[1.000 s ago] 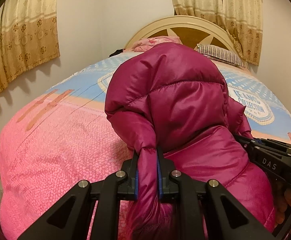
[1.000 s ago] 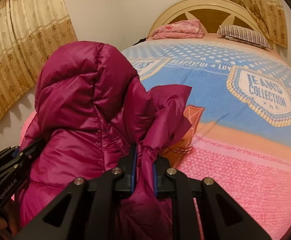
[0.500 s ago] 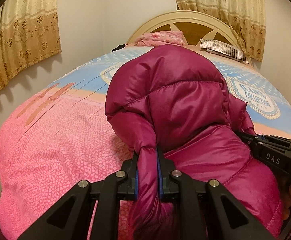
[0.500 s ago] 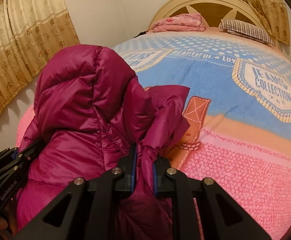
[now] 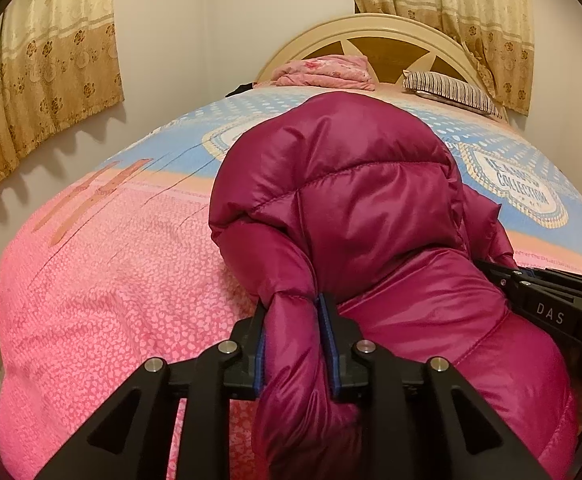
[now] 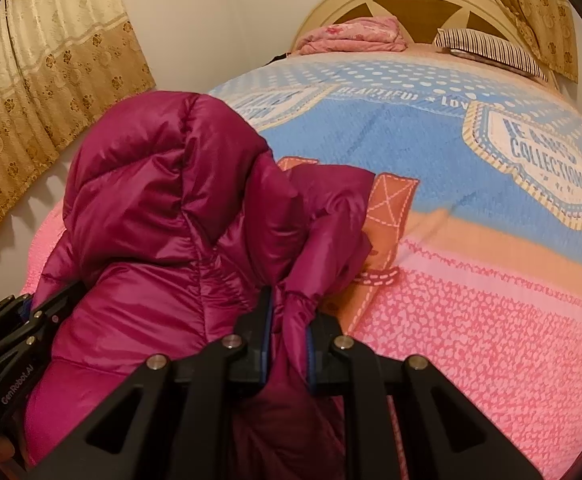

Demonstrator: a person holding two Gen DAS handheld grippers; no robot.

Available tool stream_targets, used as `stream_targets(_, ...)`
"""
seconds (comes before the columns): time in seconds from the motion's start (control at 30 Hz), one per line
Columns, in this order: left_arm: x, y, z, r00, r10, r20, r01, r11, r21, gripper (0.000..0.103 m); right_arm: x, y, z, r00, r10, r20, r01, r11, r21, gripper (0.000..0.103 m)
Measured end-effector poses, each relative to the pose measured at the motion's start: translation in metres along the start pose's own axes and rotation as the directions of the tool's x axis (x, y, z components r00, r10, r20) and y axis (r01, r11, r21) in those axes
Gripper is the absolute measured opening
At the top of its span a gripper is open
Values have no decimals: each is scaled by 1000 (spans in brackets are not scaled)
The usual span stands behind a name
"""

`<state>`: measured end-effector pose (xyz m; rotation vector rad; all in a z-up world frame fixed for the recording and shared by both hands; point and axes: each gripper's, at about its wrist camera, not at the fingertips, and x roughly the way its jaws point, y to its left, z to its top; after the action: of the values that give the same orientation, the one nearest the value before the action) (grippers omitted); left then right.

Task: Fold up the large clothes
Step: 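Open both tools and lower the folded jacket onto the bed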

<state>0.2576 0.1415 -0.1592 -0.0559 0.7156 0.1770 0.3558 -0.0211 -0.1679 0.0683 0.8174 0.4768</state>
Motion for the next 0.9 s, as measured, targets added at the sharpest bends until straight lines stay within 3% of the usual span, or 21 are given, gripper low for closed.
stream_targets(0.13,2,-1,-2,1000,4,-4,-4,1000,-4,31,3,0,1,1000,-5,-7,5,1000,0,17)
stream_targets(0.4,3,2,-3,999,36,-11,-36,999,-35,61,7,-5,-2,1000,-18,-22,19,1000,13,25)
stream_targets(0.77,-12,3,-2,999,47,-15,-48,998,-30,65,1,-7,-1,999,-33,-25,34,999,26,34)
stream_targets(0.87,-35,4,0,999,36,14,-36,999,-34,65,-16,-6,1,999,-37,-4,37,999,30,42)
stream_targets(0.9,-49,5,1,999,31,38,-30,999,-34,65,-25,-5,2,999,-41,9,40,999,28,50)
